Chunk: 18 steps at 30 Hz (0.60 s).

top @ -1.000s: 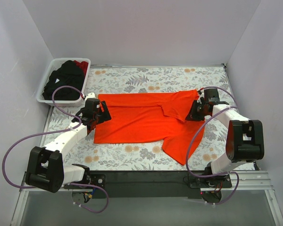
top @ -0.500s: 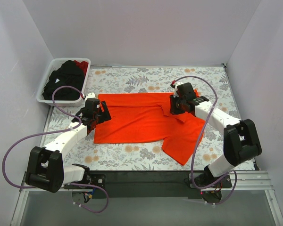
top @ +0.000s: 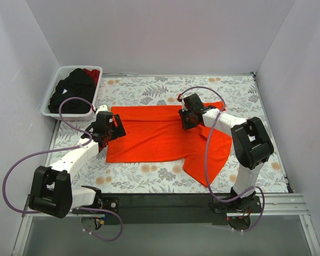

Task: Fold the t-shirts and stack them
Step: Fold the tshirt

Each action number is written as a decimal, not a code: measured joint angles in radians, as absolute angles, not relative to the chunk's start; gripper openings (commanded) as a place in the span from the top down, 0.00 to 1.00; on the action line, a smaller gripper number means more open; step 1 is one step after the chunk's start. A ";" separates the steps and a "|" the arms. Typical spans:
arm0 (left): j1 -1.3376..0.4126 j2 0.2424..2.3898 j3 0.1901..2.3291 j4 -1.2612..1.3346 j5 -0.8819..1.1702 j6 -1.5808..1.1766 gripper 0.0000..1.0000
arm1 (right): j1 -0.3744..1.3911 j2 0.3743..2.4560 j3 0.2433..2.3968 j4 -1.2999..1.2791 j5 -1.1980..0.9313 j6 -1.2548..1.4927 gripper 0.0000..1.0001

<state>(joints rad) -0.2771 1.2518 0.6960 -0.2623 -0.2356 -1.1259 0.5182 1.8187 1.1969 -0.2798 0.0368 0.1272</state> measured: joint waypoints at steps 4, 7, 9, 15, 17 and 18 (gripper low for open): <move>-0.277 1.252 0.696 -0.262 -0.236 -1.126 0.25 | 0.519 1.858 1.216 -0.278 0.062 0.126 0.73; -0.277 1.252 0.696 -0.262 -0.235 -1.126 0.25 | 0.519 1.874 1.216 -0.278 0.084 0.125 0.73; -0.277 1.252 0.696 -0.262 -0.235 -1.126 0.25 | 0.519 1.883 1.216 -0.278 0.097 0.123 0.73; -0.277 1.253 0.696 -0.262 -0.235 -1.126 0.25 | 0.519 1.900 1.228 -0.270 0.113 0.117 0.83; -0.277 1.253 0.696 -0.262 -0.235 -1.126 0.25 | 0.518 1.903 1.229 -0.266 0.115 0.114 0.93; -0.277 1.253 0.696 -0.262 -0.235 -1.126 0.25 | 0.519 1.903 1.229 -0.265 0.114 0.113 0.96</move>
